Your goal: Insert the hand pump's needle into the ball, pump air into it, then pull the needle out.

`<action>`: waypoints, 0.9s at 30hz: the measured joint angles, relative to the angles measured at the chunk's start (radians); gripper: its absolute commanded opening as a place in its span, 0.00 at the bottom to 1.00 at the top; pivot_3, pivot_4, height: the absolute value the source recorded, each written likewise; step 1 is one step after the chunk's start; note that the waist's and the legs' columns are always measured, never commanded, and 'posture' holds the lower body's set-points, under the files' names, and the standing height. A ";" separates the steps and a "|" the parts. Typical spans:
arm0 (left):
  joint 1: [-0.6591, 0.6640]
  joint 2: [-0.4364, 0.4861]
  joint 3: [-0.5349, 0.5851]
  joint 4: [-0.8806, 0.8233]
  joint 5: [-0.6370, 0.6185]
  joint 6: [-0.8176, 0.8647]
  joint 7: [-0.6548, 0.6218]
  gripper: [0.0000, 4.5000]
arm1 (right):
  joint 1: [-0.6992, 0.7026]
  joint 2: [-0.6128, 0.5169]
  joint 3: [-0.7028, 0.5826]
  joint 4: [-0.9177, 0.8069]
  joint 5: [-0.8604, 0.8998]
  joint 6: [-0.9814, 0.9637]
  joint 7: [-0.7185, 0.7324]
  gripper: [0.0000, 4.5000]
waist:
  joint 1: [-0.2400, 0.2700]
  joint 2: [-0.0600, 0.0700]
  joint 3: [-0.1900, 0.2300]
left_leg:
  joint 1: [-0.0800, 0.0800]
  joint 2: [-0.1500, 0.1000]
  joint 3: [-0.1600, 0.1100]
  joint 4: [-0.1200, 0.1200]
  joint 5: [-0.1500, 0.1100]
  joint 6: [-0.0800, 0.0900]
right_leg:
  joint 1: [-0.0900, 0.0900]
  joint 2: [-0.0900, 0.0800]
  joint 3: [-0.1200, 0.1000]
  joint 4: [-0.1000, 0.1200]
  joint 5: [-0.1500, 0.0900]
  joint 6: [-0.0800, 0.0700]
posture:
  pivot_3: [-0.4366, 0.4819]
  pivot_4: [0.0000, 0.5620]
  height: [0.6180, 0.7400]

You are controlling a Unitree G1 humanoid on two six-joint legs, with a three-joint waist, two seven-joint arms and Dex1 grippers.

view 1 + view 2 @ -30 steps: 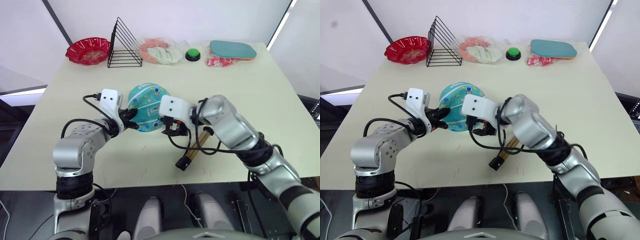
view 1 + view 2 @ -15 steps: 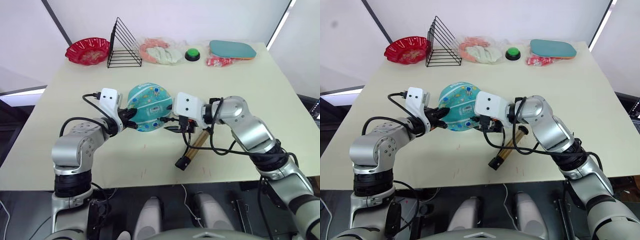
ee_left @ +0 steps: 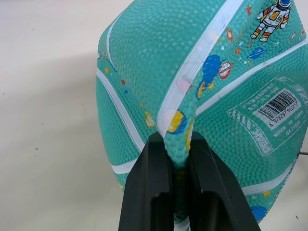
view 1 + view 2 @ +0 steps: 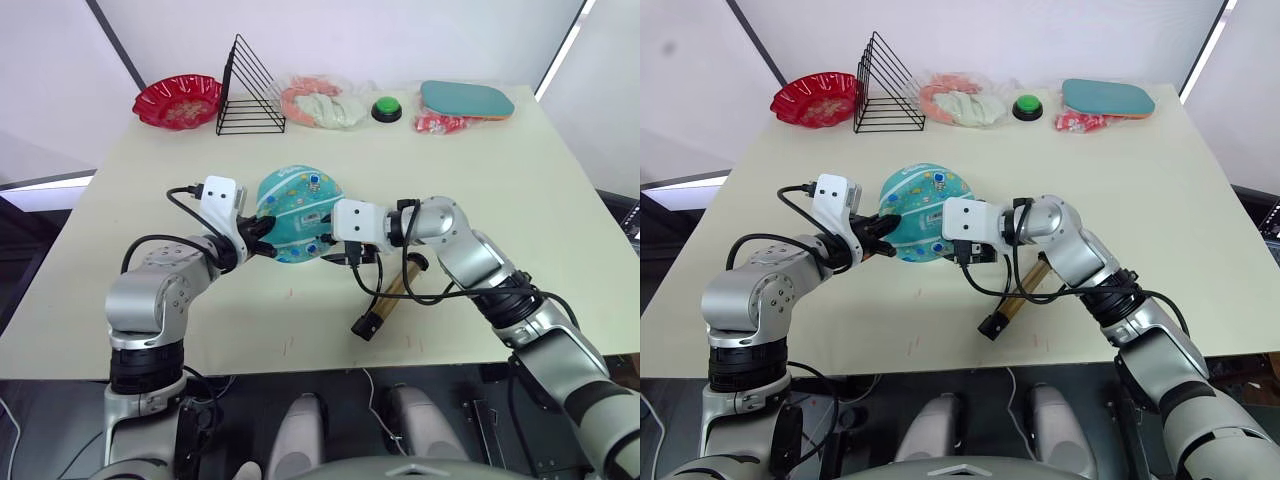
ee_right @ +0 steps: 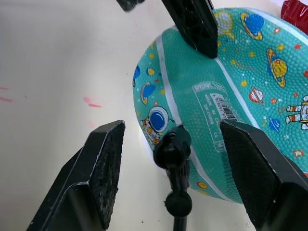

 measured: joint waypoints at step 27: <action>0.002 0.010 -0.010 0.016 -0.001 -0.023 -0.006 0.00 | -0.002 0.022 0.005 0.067 -0.067 -0.070 -0.037 0.08 | 0.000 0.000 0.000 | 0.001 0.000 0.000 0.002 0.001 -0.001 | 0.000 0.000 0.001 0.002 0.001 0.000 | 0.48 0.27 1.00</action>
